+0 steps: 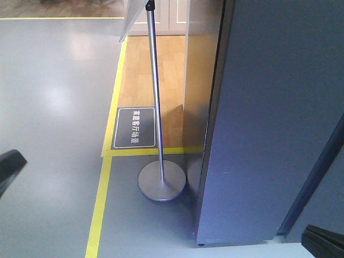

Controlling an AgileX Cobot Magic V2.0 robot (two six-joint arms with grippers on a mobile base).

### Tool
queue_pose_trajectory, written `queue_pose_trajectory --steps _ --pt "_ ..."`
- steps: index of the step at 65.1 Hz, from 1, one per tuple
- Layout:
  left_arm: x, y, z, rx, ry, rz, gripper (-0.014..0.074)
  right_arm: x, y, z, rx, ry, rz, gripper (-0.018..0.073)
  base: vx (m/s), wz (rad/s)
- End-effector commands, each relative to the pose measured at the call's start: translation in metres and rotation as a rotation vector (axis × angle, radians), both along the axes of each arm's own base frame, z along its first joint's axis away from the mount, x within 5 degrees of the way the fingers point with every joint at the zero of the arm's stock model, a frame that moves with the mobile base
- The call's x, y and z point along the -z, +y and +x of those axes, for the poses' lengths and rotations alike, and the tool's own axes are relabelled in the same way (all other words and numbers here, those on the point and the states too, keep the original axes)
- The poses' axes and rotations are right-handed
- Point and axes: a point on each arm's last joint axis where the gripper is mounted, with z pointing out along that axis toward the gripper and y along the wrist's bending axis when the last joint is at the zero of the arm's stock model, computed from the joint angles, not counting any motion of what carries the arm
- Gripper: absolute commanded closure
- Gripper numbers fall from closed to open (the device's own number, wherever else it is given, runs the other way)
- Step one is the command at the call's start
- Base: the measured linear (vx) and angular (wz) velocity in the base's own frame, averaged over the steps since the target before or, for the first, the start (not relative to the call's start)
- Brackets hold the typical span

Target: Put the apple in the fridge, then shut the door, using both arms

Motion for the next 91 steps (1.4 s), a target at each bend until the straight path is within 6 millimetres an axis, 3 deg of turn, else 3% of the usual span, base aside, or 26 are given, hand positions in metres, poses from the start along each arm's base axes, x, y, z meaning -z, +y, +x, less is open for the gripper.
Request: queue_pose_trajectory --steps 1,9,17,29,39,45,51,91 --pt "-0.002 0.015 0.005 -0.176 -0.057 0.0 0.0604 -0.012 0.0 0.002 0.01 -0.043 0.052 0.0566 0.0 0.0" --pt "0.031 0.039 0.002 -0.437 0.185 0.133 0.0604 -0.012 0.0 0.002 0.01 -0.043 0.052 0.0566 0.0 0.0" --pt "0.051 0.046 -0.013 -0.45 0.36 0.392 0.0604 -0.012 0.0 0.002 0.01 -0.043 0.052 0.0566 0.0 0.0" --pt "0.042 0.045 -0.028 -0.454 0.118 0.391 0.0604 -0.012 0.0 0.002 0.01 -0.043 0.052 0.0566 0.0 0.0" --pt "0.069 0.042 -0.04 -0.435 -0.071 0.321 0.0604 -0.012 0.0 0.002 0.01 -0.043 0.052 0.0566 0.0 0.0" --pt "0.091 0.042 -0.045 -0.435 -0.062 0.285 0.0604 -0.012 0.0 0.002 0.01 -0.043 0.052 0.0566 0.0 0.0" --pt "0.099 0.044 -0.049 -0.447 -0.002 0.279 0.0604 -0.012 0.0 0.002 0.01 -0.043 0.052 0.0566 0.0 0.0" --pt "0.098 0.057 -0.051 -0.671 -0.024 0.449 0.0604 -0.011 0.001 0.002 0.007 -0.042 0.051 0.0566 0.0 0.0"
